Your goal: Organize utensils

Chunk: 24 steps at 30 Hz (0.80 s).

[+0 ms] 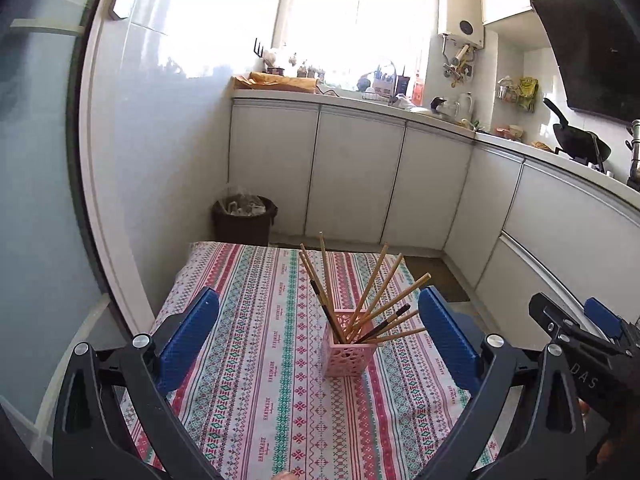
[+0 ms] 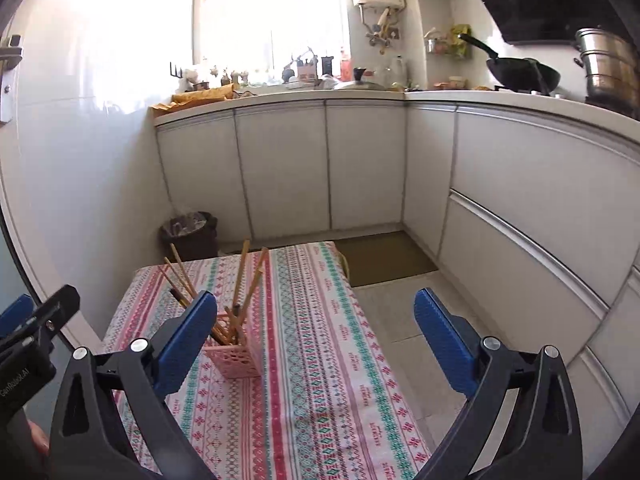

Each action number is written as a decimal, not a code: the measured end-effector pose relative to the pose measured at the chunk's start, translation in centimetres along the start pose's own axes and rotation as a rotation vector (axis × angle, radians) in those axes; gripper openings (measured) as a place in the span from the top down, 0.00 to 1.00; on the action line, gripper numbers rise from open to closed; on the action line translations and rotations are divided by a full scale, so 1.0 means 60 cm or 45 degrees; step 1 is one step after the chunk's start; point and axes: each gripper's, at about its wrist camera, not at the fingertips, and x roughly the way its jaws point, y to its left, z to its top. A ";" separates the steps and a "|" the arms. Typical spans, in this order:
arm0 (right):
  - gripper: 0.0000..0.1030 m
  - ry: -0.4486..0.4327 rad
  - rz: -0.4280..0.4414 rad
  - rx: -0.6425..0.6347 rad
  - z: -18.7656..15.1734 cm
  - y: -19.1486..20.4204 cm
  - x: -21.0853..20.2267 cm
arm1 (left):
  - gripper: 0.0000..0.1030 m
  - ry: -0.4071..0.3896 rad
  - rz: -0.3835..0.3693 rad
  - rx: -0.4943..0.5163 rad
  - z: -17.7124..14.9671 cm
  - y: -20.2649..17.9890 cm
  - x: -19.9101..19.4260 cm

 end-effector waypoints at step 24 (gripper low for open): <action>0.07 0.002 -0.111 0.032 -0.068 -0.035 0.004 | 0.07 -0.099 0.069 0.163 -0.055 -0.051 -0.024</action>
